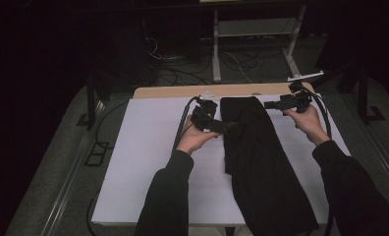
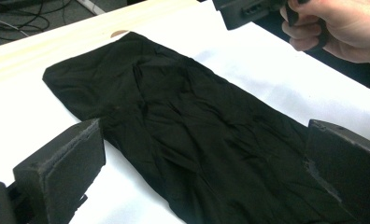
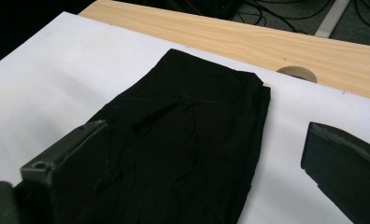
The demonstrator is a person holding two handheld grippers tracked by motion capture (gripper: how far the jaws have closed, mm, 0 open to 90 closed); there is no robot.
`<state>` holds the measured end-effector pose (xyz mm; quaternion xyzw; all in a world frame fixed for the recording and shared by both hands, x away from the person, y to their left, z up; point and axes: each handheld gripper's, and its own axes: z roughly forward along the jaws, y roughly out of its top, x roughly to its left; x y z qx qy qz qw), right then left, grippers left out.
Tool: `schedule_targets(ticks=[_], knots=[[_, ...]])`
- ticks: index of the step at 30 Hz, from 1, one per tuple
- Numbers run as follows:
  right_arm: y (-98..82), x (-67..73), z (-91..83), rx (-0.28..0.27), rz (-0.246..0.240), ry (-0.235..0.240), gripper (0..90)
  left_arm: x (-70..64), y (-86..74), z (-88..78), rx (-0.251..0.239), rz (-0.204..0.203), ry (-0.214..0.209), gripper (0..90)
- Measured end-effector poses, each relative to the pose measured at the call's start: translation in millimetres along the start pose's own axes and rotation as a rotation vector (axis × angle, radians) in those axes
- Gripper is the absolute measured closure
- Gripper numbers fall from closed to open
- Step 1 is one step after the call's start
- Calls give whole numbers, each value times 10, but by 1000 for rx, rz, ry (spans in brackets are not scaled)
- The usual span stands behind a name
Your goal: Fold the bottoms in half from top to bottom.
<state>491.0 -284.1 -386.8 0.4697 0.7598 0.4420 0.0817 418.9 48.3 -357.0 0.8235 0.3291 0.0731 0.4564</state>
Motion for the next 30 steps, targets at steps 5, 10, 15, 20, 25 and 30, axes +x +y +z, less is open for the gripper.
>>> schedule_targets(ticks=[5, 10, 15, 20, 25, 30], knots=[[33, -21, -7, -1, 3, -1, 11, 80, 64, 50, 17, -10, 3, 0], [93, -50, -36, 2, 6, -9, 11, 163, 116, 99, 36, -13, 5, 0], [142, -82, -58, -3, 14, -11, 11, 270, 101, 182, 14, -45, 10, 0], [130, -116, -54, -7, 38, -2, 11, 369, 51, 300, 6, -98, 23, 0], [111, -164, -8, 2, 58, 2, 11, 480, -6, 421, -18, -188, 27, 0], [88, -189, 64, 31, 65, 2, 13, 606, -82, 552, -25, -255, 48, 0]])
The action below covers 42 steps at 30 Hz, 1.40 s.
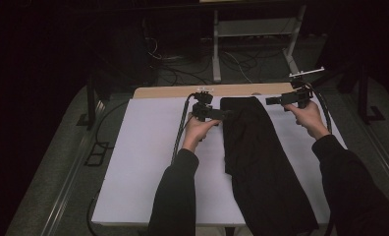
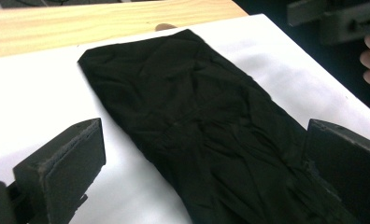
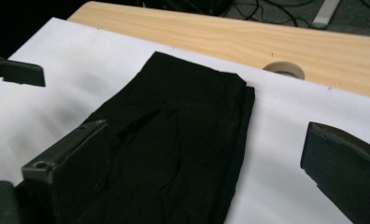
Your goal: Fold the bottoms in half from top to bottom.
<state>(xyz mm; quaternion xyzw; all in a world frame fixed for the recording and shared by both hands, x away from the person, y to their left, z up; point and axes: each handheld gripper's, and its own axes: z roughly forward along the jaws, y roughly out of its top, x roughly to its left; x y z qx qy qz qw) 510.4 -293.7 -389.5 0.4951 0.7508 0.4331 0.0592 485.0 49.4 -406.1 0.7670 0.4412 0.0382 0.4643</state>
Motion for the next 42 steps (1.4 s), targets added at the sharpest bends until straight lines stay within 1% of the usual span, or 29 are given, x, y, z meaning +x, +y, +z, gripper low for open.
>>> schedule_targets(ticks=[2, 5, 9, 12, 14, 16, 19, 23, 25, 27, 33, 35, 37, 40, 42], knots=[[-7, -6, 33, 10, 7, 3, 13, 41, -19, 44, -2, -23, 27, 0], [-18, -24, 85, 26, 19, 5, 14, 94, -51, 108, 10, -52, 25, 0], [-41, -78, 165, 44, 55, -5, 15, 132, -101, 184, 35, -82, 31, 0], [-71, -89, 211, 57, 64, 3, 15, 137, -120, 211, 54, -74, 45, 0], [-97, -92, 248, 70, 62, 0, 28, 146, -133, 223, 47, -86, 35, 0], [-127, -109, 277, 79, 61, 12, 87, 155, -147, 241, 50, -93, 31, 0], [-154, -121, 314, 87, 68, 8, 110, 158, -170, 274, 61, -103, 27, 0], [-176, -133, 358, 102, 77, 8, 127, 166, -183, 298, 78, -106, 35, 1], [-188, -146, 380, 112, 87, 7, 133, 183, -186, 299, 71, -126, 27, 2], [-205, -159, 401, 122, 101, 16, 137, 189, -194, 300, 65, -137, 24, 37], [-256, -181, 451, 139, 117, 23, 158, 176, -207, 329, 63, -135, 21, 90], [-265, -190, 458, 138, 122, 31, 179, 174, -216, 338, 65, -134, 27, 119], [-276, -198, 472, 141, 122, 37, 196, 177, -228, 349, 61, -142, 26, 140], [-286, -201, 498, 148, 117, 39, 208, 181, -241, 365, 68, -140, 21, 163], [-289, -199, 510, 146, 118, 42, 225, 177, -249, 371, 58, -137, 15, 183]])
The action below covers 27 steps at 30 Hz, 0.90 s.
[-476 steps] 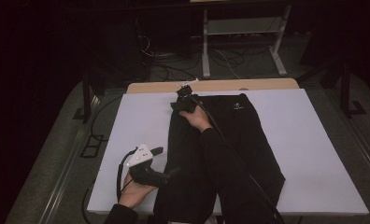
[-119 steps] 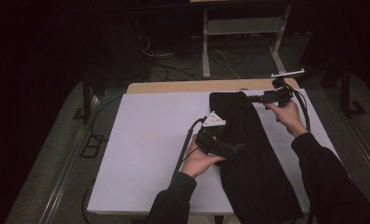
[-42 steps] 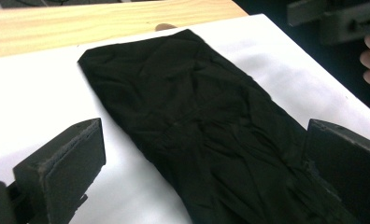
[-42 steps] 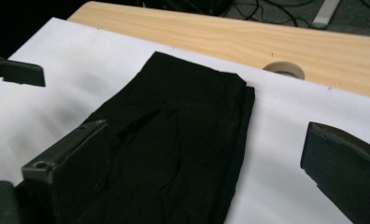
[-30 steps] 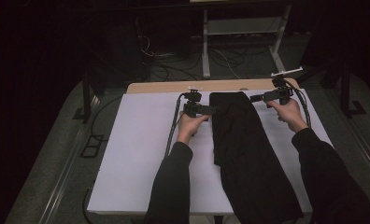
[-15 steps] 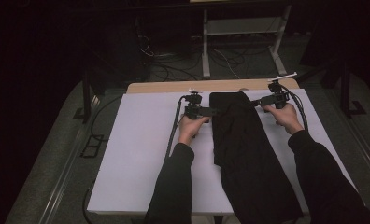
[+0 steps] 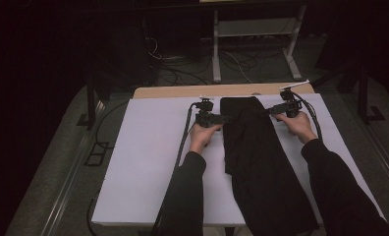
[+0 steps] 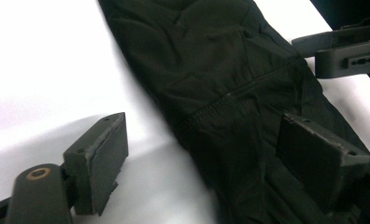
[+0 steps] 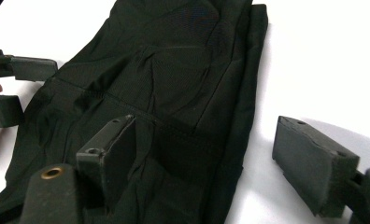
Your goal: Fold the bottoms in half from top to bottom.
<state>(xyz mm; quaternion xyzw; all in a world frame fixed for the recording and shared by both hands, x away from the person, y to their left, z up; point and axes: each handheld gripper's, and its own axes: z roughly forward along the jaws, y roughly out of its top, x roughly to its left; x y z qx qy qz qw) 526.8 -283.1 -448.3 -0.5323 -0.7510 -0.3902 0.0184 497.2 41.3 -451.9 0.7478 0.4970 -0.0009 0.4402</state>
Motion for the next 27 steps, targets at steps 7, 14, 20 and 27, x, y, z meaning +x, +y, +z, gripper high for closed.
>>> schedule_targets(ticks=[7, 14, 20, 27], knots=[[4, 31, 57, -1, -23, -8, 270, -2, -15, 32, -13, 3, -39, 272], [23, 74, 121, -15, -12, -21, 361, 23, -31, 80, -24, -30, -40, 415], [17, 72, 131, -18, -4, -37, 514, 41, -38, 109, -17, -67, -12, 643], [25, 114, 158, -8, -18, -73, 640, 66, -42, 138, -14, -115, -12, 791]])
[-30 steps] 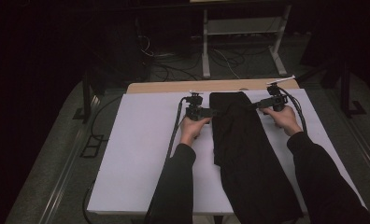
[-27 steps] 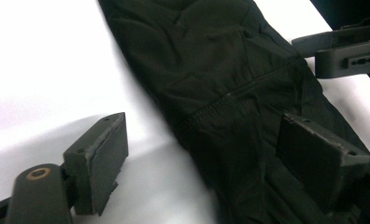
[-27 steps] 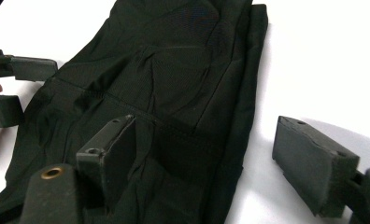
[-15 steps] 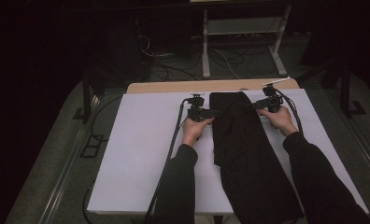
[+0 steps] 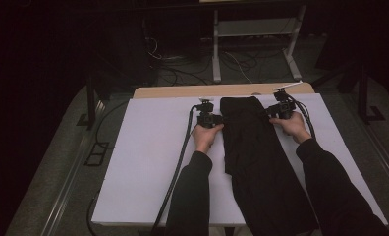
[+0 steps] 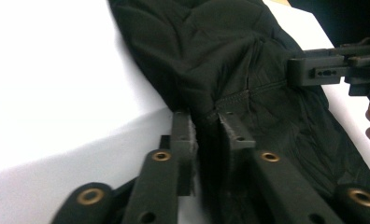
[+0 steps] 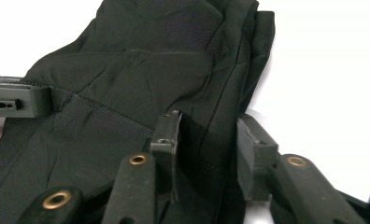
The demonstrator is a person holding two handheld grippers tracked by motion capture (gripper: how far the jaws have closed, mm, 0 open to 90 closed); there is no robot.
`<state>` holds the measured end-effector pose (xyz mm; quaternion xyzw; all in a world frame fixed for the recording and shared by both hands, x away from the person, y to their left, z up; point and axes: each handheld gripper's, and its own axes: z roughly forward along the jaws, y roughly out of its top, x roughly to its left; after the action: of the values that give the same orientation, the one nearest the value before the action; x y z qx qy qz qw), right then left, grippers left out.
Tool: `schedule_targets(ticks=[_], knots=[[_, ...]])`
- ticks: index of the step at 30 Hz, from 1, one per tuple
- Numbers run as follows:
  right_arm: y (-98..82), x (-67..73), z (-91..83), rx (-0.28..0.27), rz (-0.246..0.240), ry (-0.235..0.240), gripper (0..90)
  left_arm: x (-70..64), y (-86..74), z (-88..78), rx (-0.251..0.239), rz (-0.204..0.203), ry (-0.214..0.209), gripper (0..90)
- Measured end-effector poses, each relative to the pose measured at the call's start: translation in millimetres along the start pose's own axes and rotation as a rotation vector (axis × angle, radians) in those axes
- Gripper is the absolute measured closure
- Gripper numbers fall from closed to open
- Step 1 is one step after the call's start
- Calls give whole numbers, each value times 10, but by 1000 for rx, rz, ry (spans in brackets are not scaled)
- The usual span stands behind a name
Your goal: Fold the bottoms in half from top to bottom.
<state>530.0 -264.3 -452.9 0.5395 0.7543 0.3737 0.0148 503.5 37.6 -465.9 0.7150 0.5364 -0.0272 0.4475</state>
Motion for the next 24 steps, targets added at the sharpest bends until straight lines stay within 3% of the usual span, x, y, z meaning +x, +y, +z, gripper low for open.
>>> schedule_targets(ticks=[10, 24], knots=[[-2, 2, 30, 1, 43, 1, 802, -28, -6, 10, -5, 30, 20, 839], [2, 73, -126, -28, -16, 21, 826, -117, 8, -59, -17, 91, 19, 858]])
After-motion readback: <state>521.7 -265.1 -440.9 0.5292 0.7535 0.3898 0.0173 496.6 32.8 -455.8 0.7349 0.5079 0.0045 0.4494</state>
